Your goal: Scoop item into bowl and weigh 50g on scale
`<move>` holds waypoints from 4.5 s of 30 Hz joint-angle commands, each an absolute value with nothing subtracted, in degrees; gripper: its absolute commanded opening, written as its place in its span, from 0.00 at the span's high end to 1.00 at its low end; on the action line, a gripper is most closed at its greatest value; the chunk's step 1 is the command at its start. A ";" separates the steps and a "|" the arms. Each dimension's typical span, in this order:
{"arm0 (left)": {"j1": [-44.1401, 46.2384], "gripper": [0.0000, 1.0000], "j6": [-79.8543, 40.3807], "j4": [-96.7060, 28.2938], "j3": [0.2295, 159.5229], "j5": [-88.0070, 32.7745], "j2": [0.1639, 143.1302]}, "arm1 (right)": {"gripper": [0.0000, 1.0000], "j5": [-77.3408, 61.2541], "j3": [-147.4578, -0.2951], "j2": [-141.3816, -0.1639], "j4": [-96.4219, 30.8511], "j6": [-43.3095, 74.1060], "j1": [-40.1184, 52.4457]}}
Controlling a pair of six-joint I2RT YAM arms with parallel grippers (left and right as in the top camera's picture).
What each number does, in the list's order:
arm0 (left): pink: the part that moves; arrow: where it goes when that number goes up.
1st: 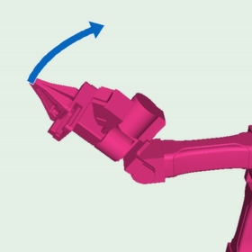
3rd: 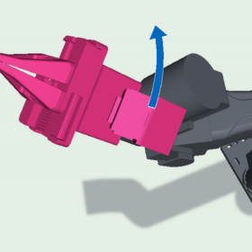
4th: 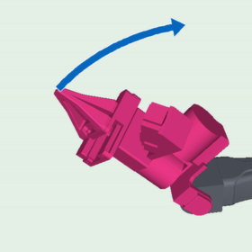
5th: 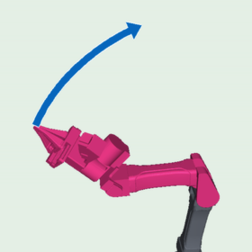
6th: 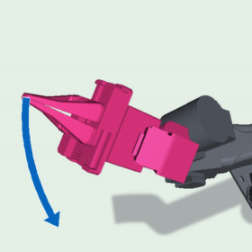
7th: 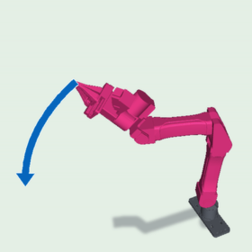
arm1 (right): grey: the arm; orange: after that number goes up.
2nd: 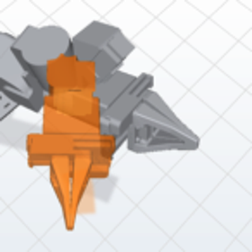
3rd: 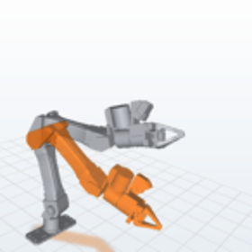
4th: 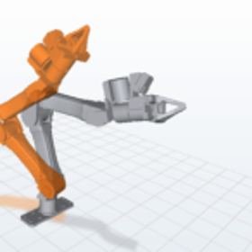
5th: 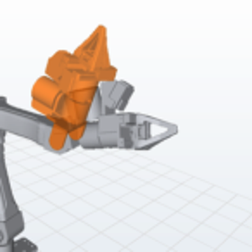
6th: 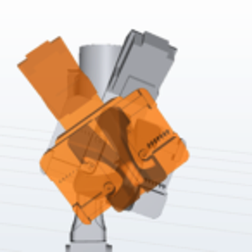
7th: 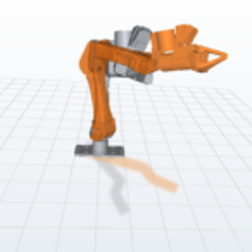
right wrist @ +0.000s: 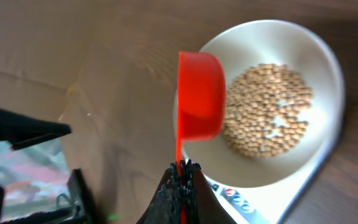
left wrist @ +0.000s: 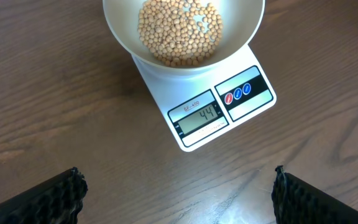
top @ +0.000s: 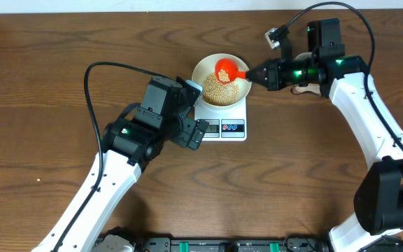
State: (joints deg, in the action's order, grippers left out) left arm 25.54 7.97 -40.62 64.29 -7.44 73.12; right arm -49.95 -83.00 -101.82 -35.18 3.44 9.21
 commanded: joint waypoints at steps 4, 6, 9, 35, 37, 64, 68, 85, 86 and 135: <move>25.34 0.02 8.54 -40.71 64.07 -7.73 72.99 | 0.99 -42.22 -84.38 -100.01 -35.66 1.10 9.91; 25.34 0.02 8.54 -40.71 64.07 -7.73 72.99 | 0.99 -38.92 -84.38 -100.01 -35.83 0.51 11.05; 25.34 0.03 8.54 -40.71 64.07 -7.73 72.99 | 0.99 -32.32 -84.38 -100.01 -35.81 -0.10 13.67; 25.34 0.03 8.54 -40.71 64.07 -7.73 72.99 | 0.99 -7.05 -87.99 -99.83 -38.79 -3.70 26.55; 25.34 0.03 8.54 -40.71 64.07 -7.73 72.99 | 0.99 -7.73 -87.99 -99.83 -38.81 -3.66 26.57; 25.34 0.03 8.54 -40.71 64.07 -7.73 72.99 | 0.99 -38.13 -87.99 -99.83 -37.54 0.21 12.99; 25.34 0.03 8.54 -40.71 64.07 -7.73 72.99 | 0.99 -38.02 -87.99 -99.85 -38.06 0.12 13.17; 25.34 0.03 8.54 -40.71 64.07 -7.73 72.97 | 0.99 -12.93 -87.99 -99.85 -40.16 -3.99 24.10; 25.34 0.03 8.54 -40.71 64.07 -7.73 72.99 | 0.99 -11.29 -87.99 -99.85 -40.16 -4.01 24.80; 25.34 0.03 8.54 -40.71 64.07 -7.73 72.99 | 0.99 -13.17 -88.09 -99.63 -36.10 -11.75 24.18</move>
State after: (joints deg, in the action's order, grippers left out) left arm 25.54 7.97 -40.62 64.29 -7.44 73.12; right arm -8.91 -86.59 -101.49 -36.80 -15.81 26.06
